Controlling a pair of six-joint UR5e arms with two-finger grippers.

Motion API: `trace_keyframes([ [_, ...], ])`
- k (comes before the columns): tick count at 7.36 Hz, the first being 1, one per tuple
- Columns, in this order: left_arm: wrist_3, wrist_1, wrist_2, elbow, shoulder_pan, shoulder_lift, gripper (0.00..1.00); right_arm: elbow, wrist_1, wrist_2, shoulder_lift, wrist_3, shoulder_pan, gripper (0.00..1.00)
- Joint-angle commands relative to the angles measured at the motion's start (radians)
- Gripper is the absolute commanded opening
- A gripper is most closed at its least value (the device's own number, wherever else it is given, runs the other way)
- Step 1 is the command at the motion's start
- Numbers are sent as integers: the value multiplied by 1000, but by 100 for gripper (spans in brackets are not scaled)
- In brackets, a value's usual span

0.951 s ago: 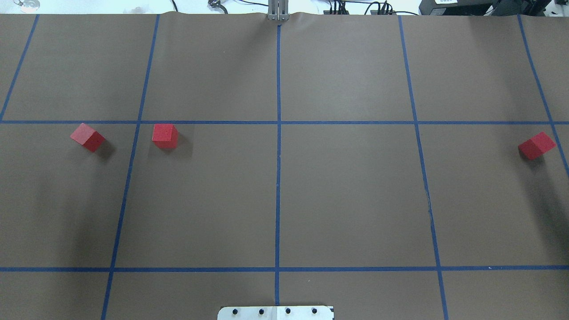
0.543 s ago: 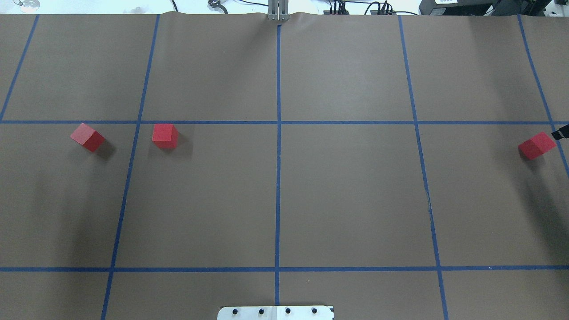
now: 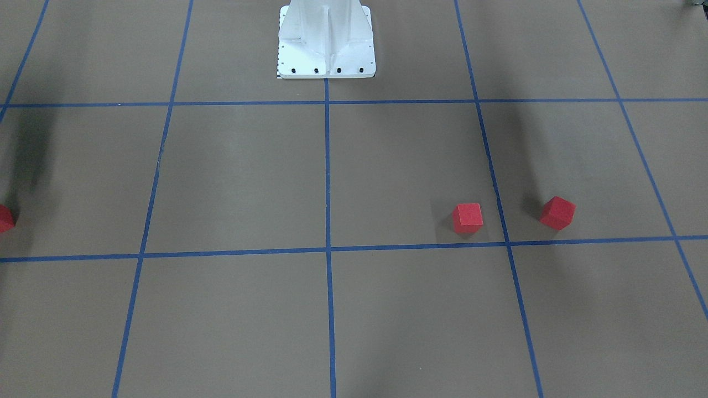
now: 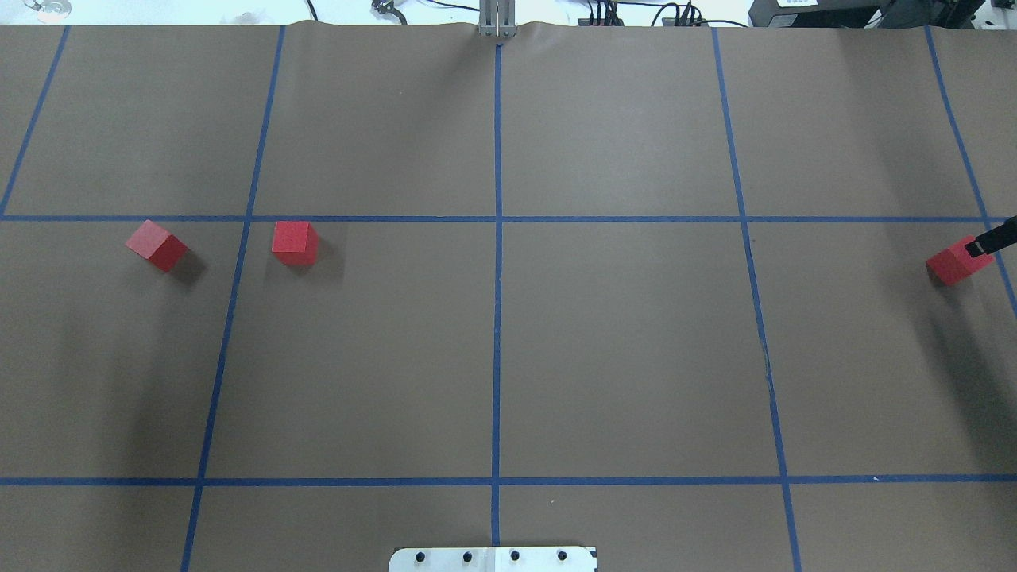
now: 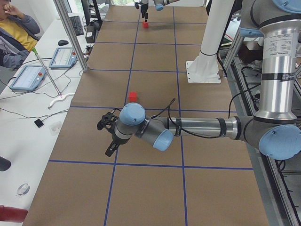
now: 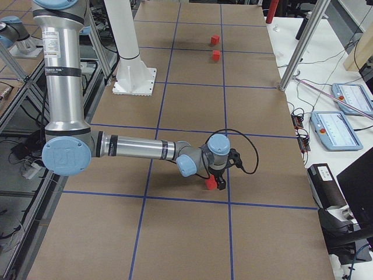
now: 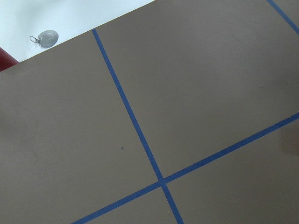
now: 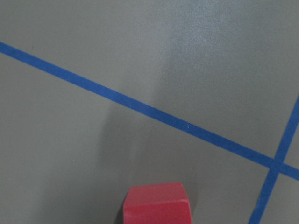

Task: Form red blocks into L shape at center
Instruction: 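Lower the right gripper onto the far red cube and grasp it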

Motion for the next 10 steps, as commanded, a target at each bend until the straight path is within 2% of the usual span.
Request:
trace_keyframes([
  [1,1,-1,0,0,0,0,100,-25,38,-14,16,47,-33,99],
  [2,1,-1,0,-1,0,0,100,-25,38,-40,15,43,-37,86],
  [3,1,-1,0,0,0,0,100,-28,36,-43,15,37,-37,42],
  [4,1,-1,0,0,0,0,100,-25,35,-43,7,35,-36,11],
  [5,1,-1,0,0,0,0,100,-13,35,-40,6,37,-36,0],
  [7,1,-1,0,-1,0,0,100,10,21,-33,33,61,-34,0],
  [8,1,-1,0,0,0,0,100,71,-28,-30,47,131,-34,0],
  [10,0,-1,0,-1,0,0,100,311,-242,-28,82,341,-72,0],
])
